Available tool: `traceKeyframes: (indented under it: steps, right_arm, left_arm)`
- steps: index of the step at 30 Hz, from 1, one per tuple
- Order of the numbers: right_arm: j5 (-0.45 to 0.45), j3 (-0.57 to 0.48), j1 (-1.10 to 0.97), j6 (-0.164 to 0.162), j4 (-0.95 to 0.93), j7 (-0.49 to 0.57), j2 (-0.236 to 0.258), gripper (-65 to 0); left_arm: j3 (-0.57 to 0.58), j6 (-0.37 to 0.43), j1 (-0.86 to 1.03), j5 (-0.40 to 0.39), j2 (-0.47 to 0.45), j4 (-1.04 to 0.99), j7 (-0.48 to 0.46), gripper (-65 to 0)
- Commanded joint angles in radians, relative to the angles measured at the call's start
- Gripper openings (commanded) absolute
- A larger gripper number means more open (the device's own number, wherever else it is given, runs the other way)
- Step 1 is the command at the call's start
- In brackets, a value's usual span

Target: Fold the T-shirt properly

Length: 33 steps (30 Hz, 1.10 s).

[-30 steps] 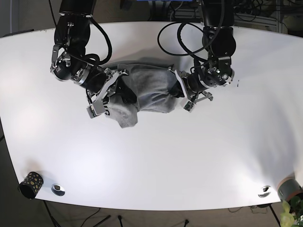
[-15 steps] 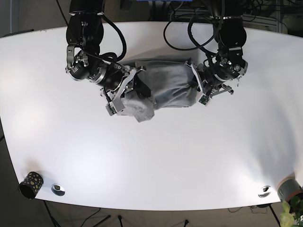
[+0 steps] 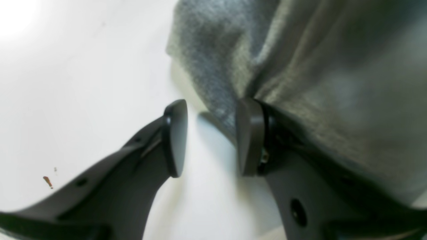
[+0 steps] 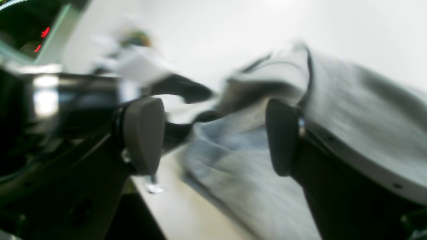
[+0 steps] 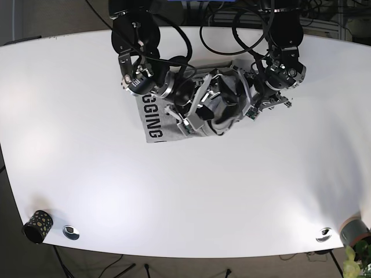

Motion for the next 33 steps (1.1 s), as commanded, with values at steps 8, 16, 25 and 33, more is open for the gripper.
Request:
traceKeyframes:
  steps: [8,16,25,33]
  right_arm:
    - [0.017,0.005,-0.033,0.010,0.118,0.023,0.041,-19.7]
    - [0.017,0.019,-0.038,0.095,0.126,0.021,0.153,-19.7]
    - [0.006,-0.162,0.025,0.112,0.119,0.038,0.265,-19.8]
    - [-0.162,-0.259,0.090,0.112,0.049,0.043,0.204,-19.8]
  left_arm:
    - [-0.112,-0.031,-0.018,-0.003,-0.006,0.135,-0.009,-41.8]
    - [-0.293,-0.031,-0.045,0.000,-0.067,0.173,-0.009,-41.8]
    - [-0.382,-0.031,-0.037,0.000,-0.260,0.144,-0.010,-41.8]
    - [-0.423,-0.031,-0.037,0.000,-0.335,0.097,-0.012,-41.8]
